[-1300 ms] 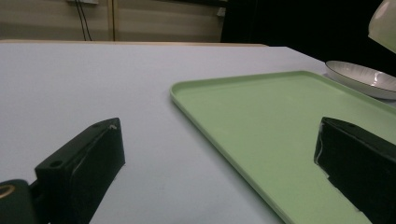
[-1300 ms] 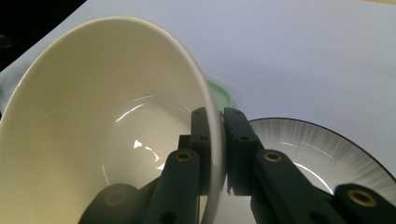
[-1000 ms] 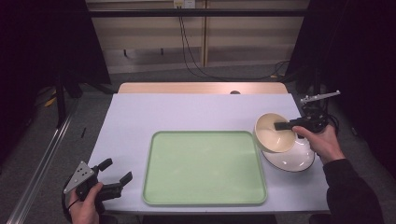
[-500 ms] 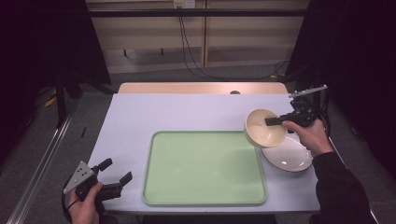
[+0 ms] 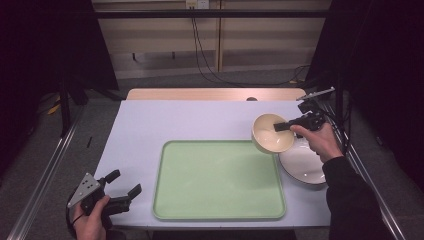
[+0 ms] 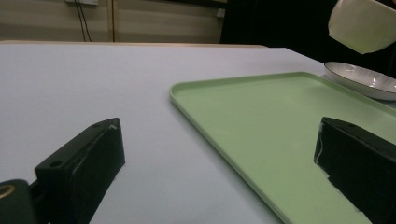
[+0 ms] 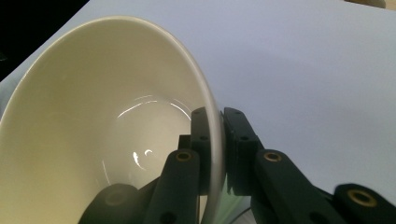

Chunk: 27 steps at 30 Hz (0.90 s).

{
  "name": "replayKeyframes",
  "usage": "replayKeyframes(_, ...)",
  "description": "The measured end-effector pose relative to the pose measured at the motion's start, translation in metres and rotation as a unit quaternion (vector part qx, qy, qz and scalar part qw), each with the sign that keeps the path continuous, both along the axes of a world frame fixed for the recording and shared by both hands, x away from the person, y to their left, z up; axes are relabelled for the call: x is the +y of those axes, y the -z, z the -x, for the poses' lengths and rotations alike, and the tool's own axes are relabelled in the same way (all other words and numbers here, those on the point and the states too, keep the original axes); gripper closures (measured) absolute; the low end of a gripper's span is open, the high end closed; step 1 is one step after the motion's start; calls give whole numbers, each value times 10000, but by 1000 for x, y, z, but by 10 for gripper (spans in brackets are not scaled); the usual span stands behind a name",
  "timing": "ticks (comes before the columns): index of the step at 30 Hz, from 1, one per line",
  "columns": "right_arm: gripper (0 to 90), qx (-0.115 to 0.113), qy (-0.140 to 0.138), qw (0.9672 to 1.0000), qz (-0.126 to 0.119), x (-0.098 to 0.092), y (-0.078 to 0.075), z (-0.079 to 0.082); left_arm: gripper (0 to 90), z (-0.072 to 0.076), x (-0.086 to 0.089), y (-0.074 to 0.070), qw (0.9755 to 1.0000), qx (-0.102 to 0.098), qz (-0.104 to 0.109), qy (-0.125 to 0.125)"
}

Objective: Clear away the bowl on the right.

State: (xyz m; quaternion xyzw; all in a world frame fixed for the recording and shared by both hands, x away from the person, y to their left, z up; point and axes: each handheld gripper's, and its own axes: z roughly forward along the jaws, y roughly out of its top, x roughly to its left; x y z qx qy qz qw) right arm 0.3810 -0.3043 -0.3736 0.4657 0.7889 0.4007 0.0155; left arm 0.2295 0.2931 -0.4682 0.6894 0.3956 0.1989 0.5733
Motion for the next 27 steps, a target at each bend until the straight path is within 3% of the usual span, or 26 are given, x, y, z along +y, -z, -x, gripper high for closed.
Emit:
replayKeyframes(5, 837, 30, 101, 9998, 181, 10, -1, -9, 17, 0, 0, 0, 10000, -19, 0, -23)
replayKeyframes(19, 837, 219, 140, 9995, 181, 20, 12, -26, 18, 0, 0, 0, 10000, -3, 18, -21)
replayKeyframes(27, 837, 378, 107, 9987, 309, 26, 22, -29, 17, 0, 0, 0, 10000, 0, 28, -12)
